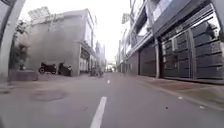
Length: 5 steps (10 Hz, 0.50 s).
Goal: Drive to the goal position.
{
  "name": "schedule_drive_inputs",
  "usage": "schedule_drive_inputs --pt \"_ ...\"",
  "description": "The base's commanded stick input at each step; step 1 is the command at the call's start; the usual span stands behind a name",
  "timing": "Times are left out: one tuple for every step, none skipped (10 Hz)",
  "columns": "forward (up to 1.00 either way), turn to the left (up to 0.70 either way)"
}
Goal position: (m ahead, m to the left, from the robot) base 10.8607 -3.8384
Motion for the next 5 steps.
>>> schedule_drive_inputs --pt "1.0 0.0" --pt "1.0 0.0" --pt "1.0 0.0" --pt "1.0 0.0" --pt "1.0 0.0"
